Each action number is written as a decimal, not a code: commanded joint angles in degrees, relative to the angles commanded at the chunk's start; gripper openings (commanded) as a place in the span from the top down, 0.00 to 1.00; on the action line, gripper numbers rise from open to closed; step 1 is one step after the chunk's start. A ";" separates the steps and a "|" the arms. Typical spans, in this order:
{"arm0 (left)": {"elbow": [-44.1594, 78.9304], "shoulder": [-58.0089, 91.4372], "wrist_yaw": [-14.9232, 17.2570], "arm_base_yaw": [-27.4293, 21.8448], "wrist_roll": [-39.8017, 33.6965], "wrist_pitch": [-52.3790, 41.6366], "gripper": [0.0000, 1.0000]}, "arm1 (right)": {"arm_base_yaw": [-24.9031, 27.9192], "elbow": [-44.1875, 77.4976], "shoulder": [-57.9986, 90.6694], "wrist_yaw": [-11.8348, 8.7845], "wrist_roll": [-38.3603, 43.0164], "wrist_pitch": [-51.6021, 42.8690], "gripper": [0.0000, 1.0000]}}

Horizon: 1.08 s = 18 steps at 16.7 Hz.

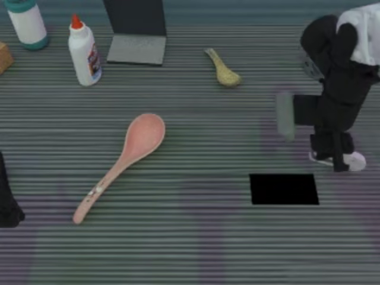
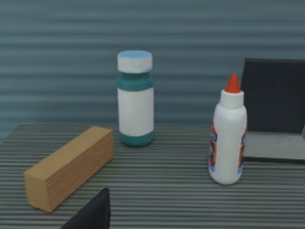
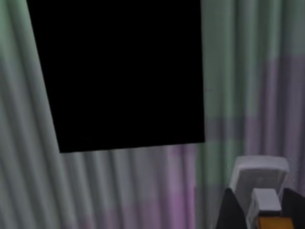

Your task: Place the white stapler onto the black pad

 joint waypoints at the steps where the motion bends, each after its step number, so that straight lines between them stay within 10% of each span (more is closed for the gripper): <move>1: 0.00 0.00 0.00 0.00 0.00 0.00 0.00 | 0.03 1.74 -0.66 -0.01 -0.01 -2.69 1.00; 12: 0.00 0.00 0.00 0.00 0.00 0.00 0.00 | 0.06 9.59 -4.13 0.02 0.58 -13.59 1.00; 18: 0.00 0.00 0.00 0.00 0.00 0.00 0.00 | -0.18 10.78 -5.08 0.46 16.28 -9.16 1.00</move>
